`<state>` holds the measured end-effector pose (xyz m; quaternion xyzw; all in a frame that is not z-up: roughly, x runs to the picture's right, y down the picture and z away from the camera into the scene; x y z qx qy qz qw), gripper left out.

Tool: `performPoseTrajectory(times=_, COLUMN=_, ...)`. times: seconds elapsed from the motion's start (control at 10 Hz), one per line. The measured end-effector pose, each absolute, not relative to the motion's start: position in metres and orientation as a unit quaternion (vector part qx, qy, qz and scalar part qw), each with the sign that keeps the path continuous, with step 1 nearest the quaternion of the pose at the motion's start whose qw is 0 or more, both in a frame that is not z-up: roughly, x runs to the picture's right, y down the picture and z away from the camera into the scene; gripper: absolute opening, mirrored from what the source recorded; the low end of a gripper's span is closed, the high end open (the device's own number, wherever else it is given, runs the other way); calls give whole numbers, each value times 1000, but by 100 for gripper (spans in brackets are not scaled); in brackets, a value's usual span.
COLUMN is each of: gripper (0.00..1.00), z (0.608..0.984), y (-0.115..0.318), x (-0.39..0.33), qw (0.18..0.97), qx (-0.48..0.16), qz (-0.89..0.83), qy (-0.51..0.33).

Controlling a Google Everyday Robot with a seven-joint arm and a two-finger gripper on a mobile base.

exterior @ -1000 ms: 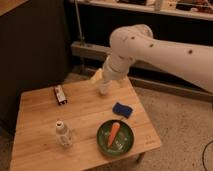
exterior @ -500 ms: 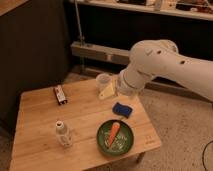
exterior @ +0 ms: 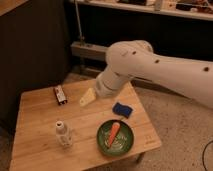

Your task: Move the arm in a circular motion

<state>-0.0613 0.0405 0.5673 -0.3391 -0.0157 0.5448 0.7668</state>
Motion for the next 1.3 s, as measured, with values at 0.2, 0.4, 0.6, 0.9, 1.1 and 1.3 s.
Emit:
performPoseTrajectory(times=0.2, gripper=80, z=569, y=34, x=-116, qw=784, qx=-352, qz=511, qy=-26)
performPoseTrajectory(times=0.4, gripper=80, z=574, y=24, x=-161, qw=796, qx=-362, qz=483, qy=-36)
performPoseTrajectory(times=0.6, gripper=80, z=583, y=7, x=-208, qw=802, qx=-377, qz=461, qy=-49)
performPoseTrajectory(times=0.9, gripper=80, z=611, y=-29, x=-271, qw=796, qx=-400, qz=448, qy=-68)
performPoseTrajectory(times=1.1, gripper=80, z=648, y=-66, x=-291, qw=783, qx=-408, qz=465, qy=-64)
performPoseTrajectory(times=1.3, gripper=80, z=682, y=-97, x=-285, qw=770, qx=-406, qz=490, qy=-54)
